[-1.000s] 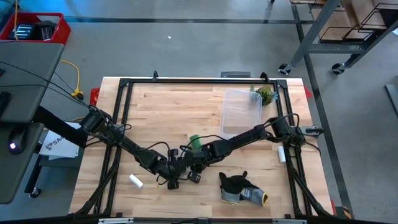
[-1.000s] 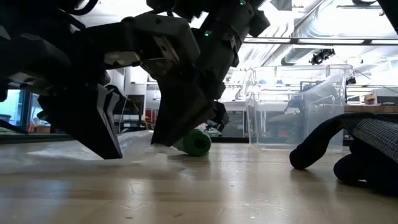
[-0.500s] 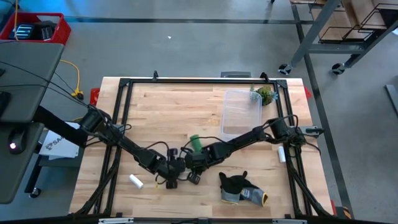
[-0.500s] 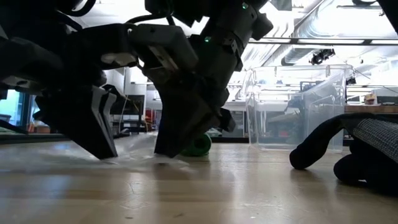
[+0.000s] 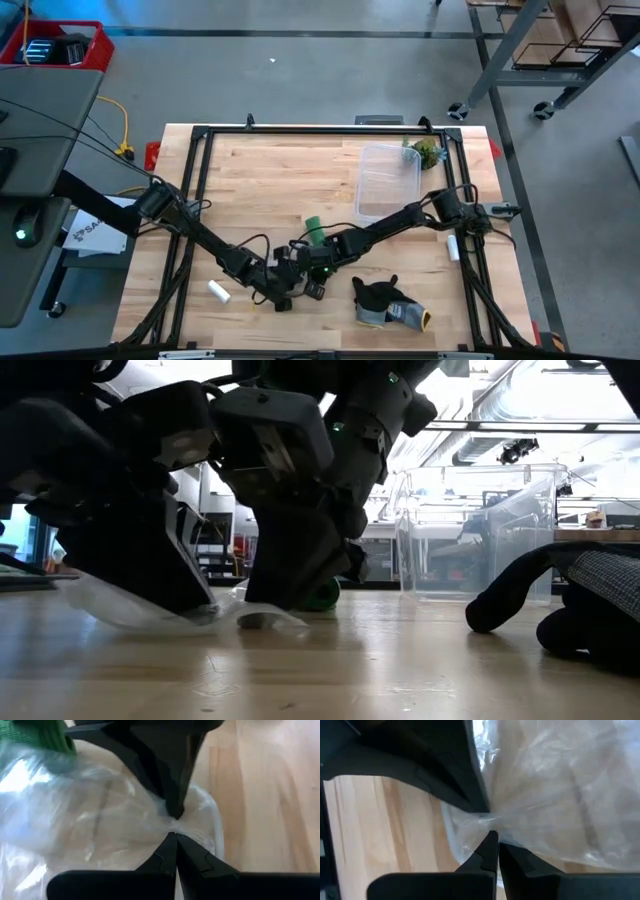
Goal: Roll bandage
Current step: Open the transparent zip bag
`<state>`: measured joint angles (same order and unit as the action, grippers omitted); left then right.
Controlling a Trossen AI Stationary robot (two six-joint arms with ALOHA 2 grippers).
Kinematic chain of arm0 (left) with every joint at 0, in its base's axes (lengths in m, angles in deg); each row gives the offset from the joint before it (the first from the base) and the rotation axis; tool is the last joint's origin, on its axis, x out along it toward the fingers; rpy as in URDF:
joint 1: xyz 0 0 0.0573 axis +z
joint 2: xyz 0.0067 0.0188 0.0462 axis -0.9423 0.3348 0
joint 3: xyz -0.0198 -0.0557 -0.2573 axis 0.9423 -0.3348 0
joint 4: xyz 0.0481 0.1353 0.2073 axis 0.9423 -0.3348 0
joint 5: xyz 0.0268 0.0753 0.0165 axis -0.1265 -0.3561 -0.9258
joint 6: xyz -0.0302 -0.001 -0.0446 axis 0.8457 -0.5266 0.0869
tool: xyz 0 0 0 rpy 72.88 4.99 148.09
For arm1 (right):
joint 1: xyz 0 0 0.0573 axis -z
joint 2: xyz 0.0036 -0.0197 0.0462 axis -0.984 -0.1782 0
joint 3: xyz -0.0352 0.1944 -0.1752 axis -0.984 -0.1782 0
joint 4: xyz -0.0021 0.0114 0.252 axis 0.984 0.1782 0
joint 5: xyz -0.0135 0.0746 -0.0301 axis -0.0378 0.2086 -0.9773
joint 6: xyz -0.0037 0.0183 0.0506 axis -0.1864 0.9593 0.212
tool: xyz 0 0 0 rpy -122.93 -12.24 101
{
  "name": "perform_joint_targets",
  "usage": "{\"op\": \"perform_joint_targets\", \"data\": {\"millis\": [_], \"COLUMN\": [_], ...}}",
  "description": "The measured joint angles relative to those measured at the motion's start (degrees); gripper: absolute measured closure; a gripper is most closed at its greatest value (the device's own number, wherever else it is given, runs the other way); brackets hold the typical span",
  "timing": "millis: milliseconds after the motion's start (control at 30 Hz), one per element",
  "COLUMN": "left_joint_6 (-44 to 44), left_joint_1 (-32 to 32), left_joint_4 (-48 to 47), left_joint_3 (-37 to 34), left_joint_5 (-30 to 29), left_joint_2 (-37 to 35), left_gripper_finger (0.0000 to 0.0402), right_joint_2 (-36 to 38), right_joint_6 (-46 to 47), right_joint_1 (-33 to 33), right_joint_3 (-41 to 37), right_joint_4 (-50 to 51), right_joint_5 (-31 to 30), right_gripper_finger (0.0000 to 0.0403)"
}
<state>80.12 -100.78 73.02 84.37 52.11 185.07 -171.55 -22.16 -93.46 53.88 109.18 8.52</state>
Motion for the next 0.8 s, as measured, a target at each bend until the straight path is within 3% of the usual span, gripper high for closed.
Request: {"op": "perform_joint_targets", "data": {"millis": [133, 233, 500, 800], "left_joint_6": [0.2, -1.6, -9.3, -11.3], "left_joint_1": [-0.8, -1.4, -1.1, -1.0], "left_joint_4": [0.6, 2.8, 3.0, -19.6], "left_joint_3": [0.0, -0.5, -2.3, -2.6], "left_joint_5": [-0.4, 0.1, -6.0, -8.6], "left_joint_2": [-1.5, -4.9, -15.1, -30.5], "left_gripper_finger": [0.0401, 0.0401, 0.0401, 0.0401], "right_joint_2": [1.4, 3.6, 9.9, 13.7], "right_joint_6": [-4.2, -7.7, -9.1, -10.2], "right_joint_1": [0.4, 0.9, 2.5, 4.2], "right_joint_3": [0.0, 0.3, 0.5, 0.9], "right_joint_4": [0.3, -7.2, -10.5, 0.5], "right_joint_5": [0.2, -1.1, -2.2, -4.1], "right_gripper_finger": [0.0403, 0.0403, 0.0402, 0.0402]}}
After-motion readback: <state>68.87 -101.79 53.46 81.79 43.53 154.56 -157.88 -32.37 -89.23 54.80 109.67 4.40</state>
